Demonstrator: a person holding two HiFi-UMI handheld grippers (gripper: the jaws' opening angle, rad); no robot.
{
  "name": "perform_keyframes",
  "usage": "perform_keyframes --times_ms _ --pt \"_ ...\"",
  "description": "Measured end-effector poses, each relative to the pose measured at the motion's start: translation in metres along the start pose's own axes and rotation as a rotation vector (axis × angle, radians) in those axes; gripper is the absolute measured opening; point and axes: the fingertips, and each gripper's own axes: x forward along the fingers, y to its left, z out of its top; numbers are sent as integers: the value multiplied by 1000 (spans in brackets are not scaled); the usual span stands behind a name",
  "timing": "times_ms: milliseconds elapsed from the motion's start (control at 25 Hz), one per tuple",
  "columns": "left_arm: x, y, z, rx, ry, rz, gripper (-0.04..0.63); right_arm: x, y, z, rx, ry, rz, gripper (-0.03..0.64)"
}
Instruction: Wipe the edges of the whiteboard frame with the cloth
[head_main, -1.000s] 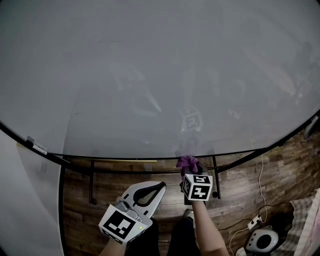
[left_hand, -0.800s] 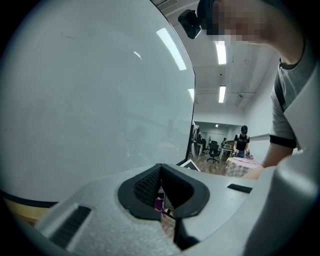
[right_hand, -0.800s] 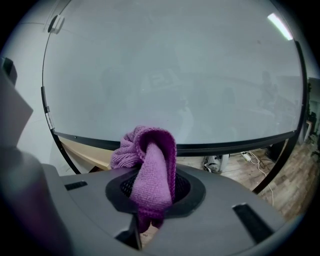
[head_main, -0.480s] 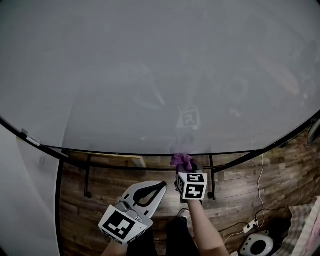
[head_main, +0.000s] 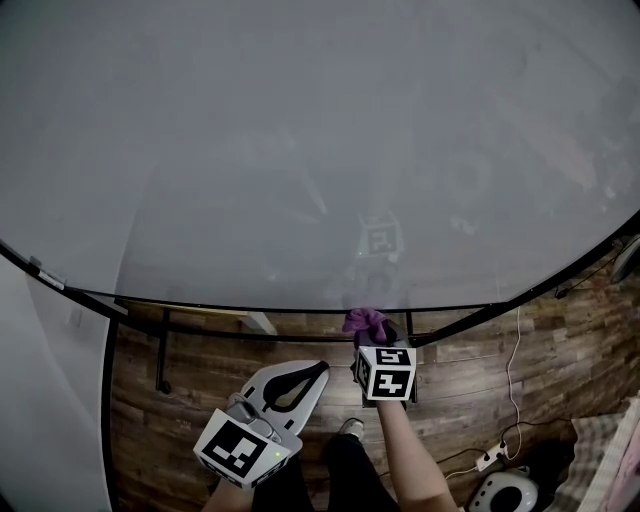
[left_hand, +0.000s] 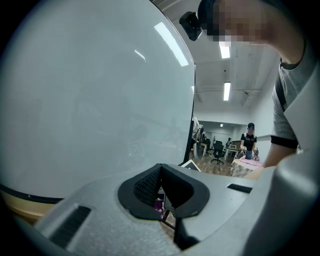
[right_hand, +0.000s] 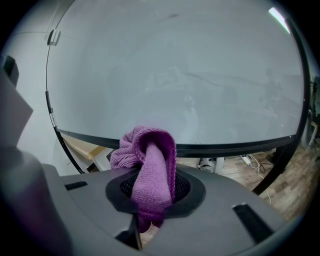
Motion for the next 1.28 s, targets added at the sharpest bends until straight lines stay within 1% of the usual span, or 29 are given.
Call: perform_keyframes --times_ms 120,200,440,600,760,880,1040,1200,1280 --pt "16 -15 0 12 -15 -14 17 -7 -24 -2 2 -2 -13 61" --pt "27 -25 -1 12 -10 -16 17 -11 -41 -3 5 -5 -21 61" --pt "55 -50 0 -12 -10 -51 17 -19 -80 -4 12 -7 -44 61" --pt "67 -52 -2 15 -15 -49 17 -20 -98 -5 20 -8 -61 61" --pt "80 -69 -1 -7 -3 -61 17 -28 -124 -7 22 -9 -78 61" --pt "89 -75 -3 17 -12 -64 17 -32 -140 -8 31 -12 -89 61" --pt "103 -84 0 18 5 -64 17 -38 -163 -9 41 -16 -108 61" --pt "117 -94 2 1 14 -83 17 -43 -187 -10 52 -16 -140 61" --pt "123 -98 0 18 9 -93 17 -46 -199 -10 61 -18 -156 61"
